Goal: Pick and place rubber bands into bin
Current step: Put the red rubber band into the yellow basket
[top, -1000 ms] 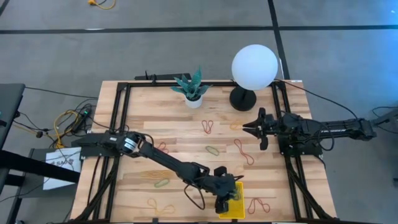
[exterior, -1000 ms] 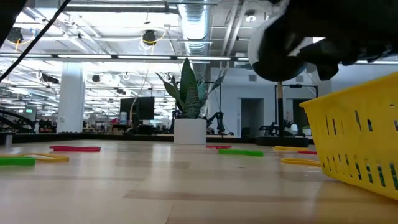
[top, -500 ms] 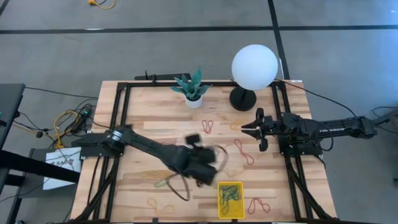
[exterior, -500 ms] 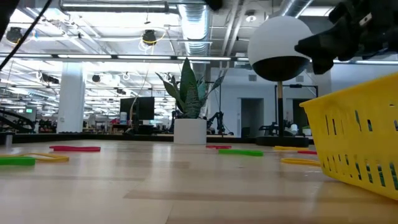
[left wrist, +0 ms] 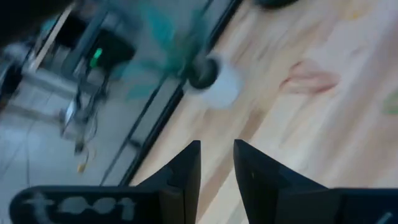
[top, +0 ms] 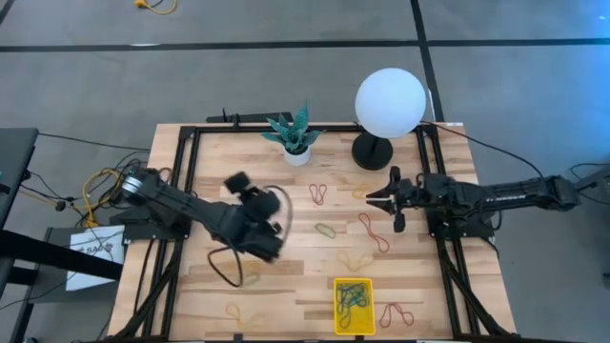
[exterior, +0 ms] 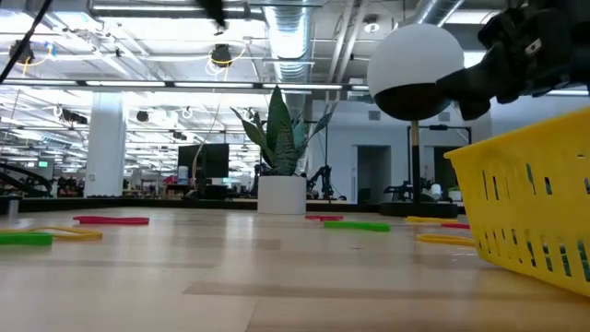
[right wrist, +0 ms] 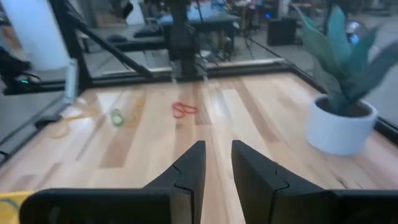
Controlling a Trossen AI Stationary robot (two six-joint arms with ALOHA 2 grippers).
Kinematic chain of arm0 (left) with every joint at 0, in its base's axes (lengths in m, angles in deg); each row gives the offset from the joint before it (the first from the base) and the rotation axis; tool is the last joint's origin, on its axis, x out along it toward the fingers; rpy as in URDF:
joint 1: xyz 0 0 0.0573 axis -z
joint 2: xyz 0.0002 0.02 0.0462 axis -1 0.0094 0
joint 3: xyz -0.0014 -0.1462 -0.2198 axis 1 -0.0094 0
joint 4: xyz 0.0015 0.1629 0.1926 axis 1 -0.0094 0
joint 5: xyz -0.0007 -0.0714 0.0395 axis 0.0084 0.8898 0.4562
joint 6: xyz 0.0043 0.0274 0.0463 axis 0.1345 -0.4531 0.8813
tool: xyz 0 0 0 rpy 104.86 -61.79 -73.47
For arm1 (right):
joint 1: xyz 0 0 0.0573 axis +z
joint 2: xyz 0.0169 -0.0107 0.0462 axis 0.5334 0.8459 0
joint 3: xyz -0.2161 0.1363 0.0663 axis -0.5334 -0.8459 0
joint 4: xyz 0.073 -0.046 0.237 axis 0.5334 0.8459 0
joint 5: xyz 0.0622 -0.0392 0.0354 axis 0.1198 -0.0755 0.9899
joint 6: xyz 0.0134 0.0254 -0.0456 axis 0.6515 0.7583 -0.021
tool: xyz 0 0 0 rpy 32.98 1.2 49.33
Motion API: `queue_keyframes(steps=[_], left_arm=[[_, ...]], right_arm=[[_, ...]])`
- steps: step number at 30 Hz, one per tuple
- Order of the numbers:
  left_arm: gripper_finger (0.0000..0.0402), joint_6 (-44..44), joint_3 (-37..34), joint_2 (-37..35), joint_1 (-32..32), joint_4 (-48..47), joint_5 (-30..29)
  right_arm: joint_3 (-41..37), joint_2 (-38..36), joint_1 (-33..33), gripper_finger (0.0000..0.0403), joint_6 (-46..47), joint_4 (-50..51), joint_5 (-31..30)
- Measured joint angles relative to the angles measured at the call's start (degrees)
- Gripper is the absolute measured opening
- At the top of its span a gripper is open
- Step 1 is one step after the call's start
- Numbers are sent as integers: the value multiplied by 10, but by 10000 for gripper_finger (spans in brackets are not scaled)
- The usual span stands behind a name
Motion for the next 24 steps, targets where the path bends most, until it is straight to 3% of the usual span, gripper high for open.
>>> queue_keyframes(steps=[2,5,7,11,16,20,24], left_arm=[[87,-66,-100,-45,-2,22,5],[87,-114,-244,-112,-4,138,21],[87,-102,-331,-152,-4,251,50],[87,6,-468,-222,-3,489,122],[87,47,-587,-297,-5,646,189],[87,-2,-665,-323,-5,731,211],[87,-52,-704,-323,-5,756,241]], right_arm=[[0,15,0,72,0,-1,-16],[0,39,0,72,-2,-1,-35],[0,52,-2,72,-26,-2,-42],[0,71,-7,72,-58,-17,-58],[0,90,-6,72,-40,-37,-54],[0,107,-6,72,-40,-37,-54],[0,129,-6,72,-40,-36,-54]])
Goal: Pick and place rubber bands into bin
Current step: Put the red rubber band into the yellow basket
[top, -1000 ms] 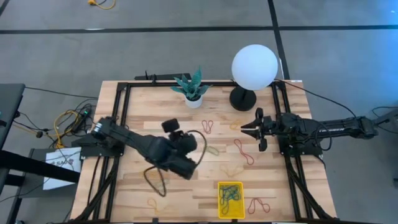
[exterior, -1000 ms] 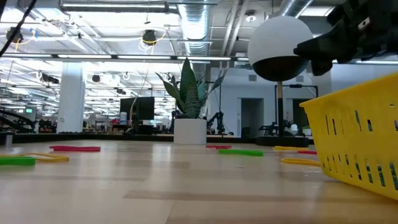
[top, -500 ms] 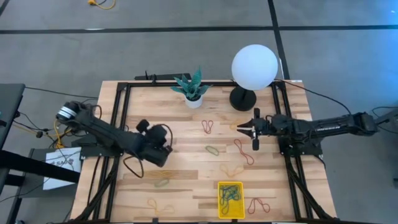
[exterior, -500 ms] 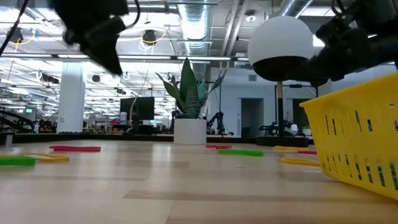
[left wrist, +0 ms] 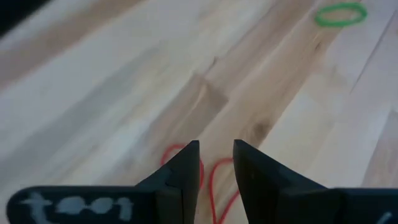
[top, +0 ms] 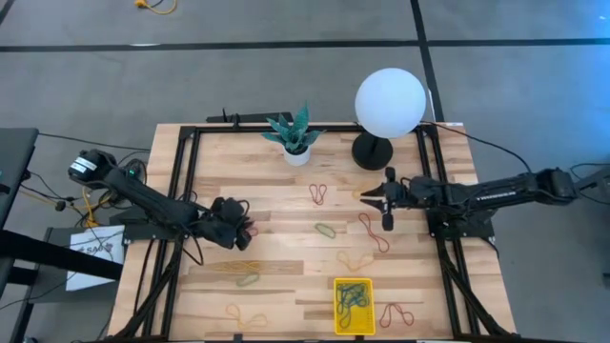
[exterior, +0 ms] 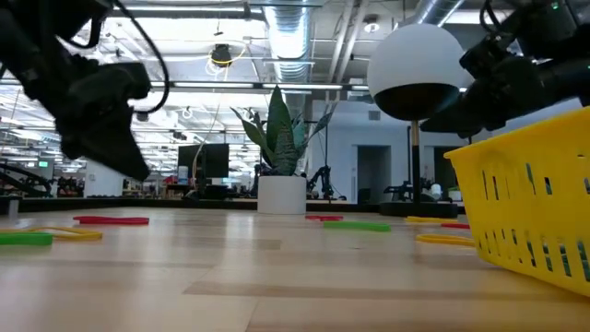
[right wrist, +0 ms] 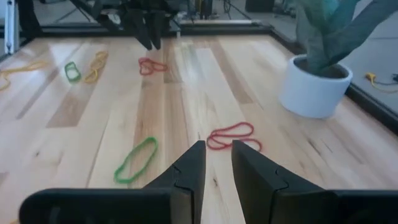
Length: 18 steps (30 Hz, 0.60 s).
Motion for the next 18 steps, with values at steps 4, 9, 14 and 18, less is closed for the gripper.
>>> queue_keyframes(steps=[4,9,14,18], left_arm=[[87,-13,-3,0,2,-1,36],[87,43,-3,1,4,-36,80],[87,-4,-3,1,4,-107,86],[87,-22,-4,1,5,-107,113]], right_arm=[[0,23,1,72,0,1,0],[0,41,1,72,0,0,0],[0,42,1,72,1,-34,0],[0,42,1,72,19,-58,2]])
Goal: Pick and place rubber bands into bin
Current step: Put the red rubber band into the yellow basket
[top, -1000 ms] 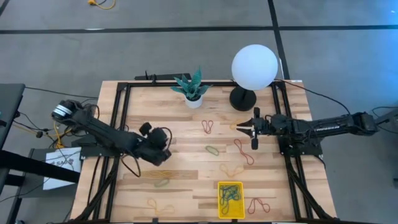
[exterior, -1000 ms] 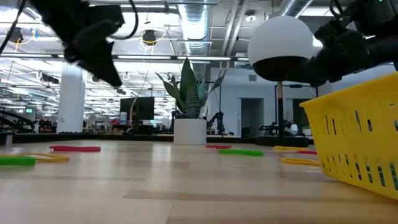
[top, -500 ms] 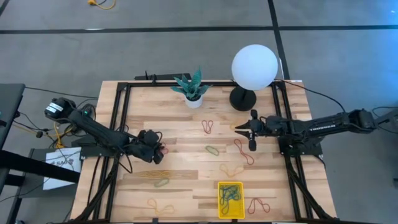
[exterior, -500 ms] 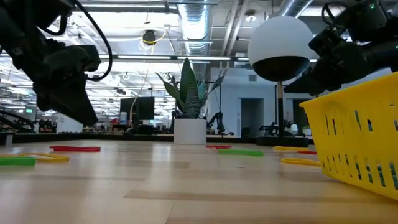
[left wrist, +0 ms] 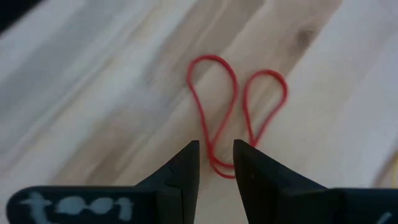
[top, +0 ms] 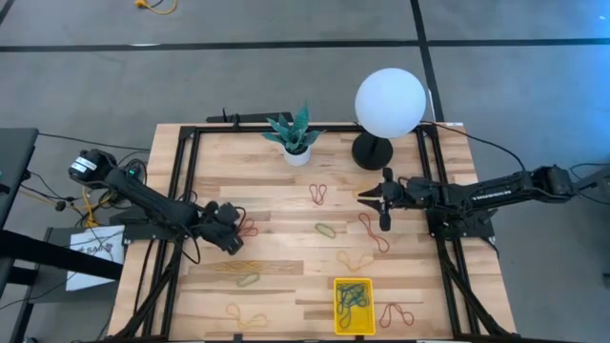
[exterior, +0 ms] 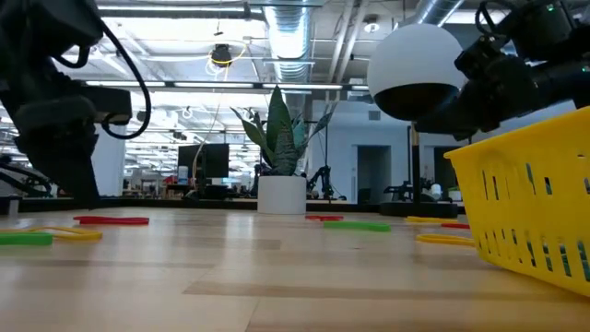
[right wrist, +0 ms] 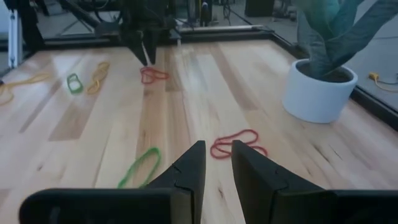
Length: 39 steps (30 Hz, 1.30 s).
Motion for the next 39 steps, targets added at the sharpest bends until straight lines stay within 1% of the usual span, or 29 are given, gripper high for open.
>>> queue_keyframes(steps=[4,8,13,18,20,23,24,27,29,30,32,34,39], left_arm=[[87,-5,0,0,0,5,6],[87,-7,0,11,0,3,-5],[87,-16,3,66,1,13,-10],[84,-21,6,105,2,20,-38],[71,-21,6,107,2,25,-43],[22,-12,3,108,1,41,-47],[12,-13,2,108,0,45,-49],[3,-25,3,108,1,62,-66],[2,-22,17,103,4,61,-76],[1,-12,30,104,7,66,-84],[0,19,69,93,15,97,-118],[0,71,105,91,23,137,-142],[0,233,208,103,35,287,-141]], right_arm=[[0,0,0,72,7,-4,0],[0,0,0,72,7,-4,1],[0,0,0,72,7,-4,1],[0,0,0,72,7,-4,1],[0,0,0,72,7,-6,2],[0,0,0,72,7,-12,2],[0,0,0,72,7,-16,2],[0,0,2,72,16,-42,3],[8,0,8,72,34,-46,10],[16,0,12,72,40,-46,20],[33,0,24,72,43,-47,53],[52,0,43,72,43,-35,84],[88,0,112,72,81,-31,87]])
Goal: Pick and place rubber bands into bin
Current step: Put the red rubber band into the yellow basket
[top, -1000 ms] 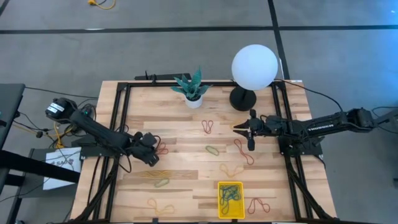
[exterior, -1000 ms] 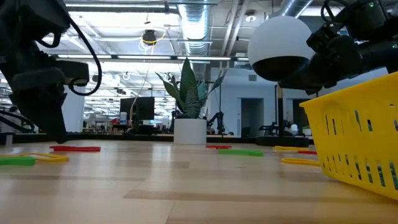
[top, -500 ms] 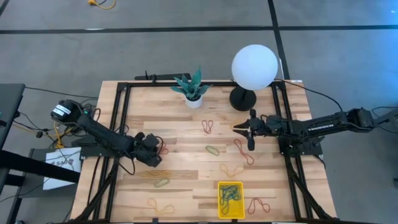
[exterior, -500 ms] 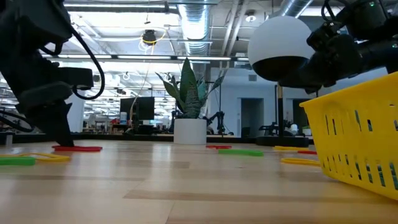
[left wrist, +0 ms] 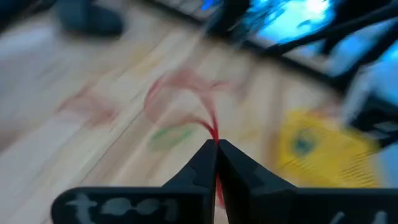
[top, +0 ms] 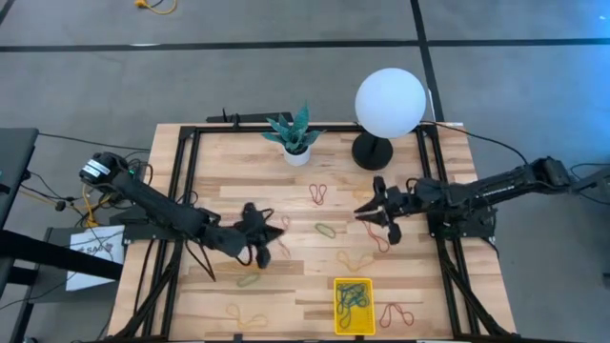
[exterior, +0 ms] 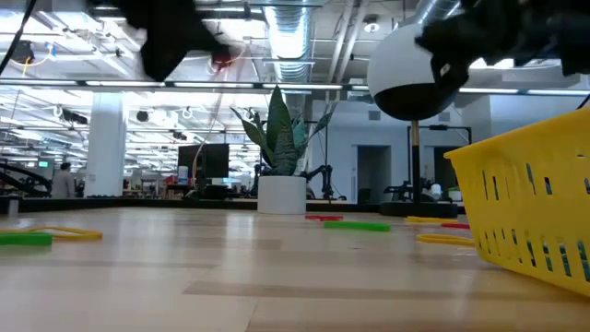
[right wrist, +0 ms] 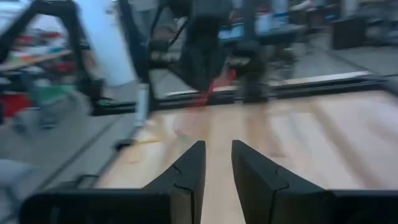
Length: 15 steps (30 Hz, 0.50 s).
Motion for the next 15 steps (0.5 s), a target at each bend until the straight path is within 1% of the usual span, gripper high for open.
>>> queue_keyframes(steps=[1,4,5,9,12,15], left_arm=[[0,29,19,10,5,19,10],[0,105,87,67,16,50,65],[0,126,115,92,20,54,80],[0,180,233,218,26,51,104],[0,193,323,306,21,51,123],[0,192,404,382,14,55,150]], right_arm=[[4,0,18,72,7,1,0],[17,0,77,72,16,1,1],[22,0,99,72,16,-1,0],[32,0,189,72,16,-8,-24],[32,0,256,72,16,-7,-75],[32,0,314,72,15,-8,-149]])
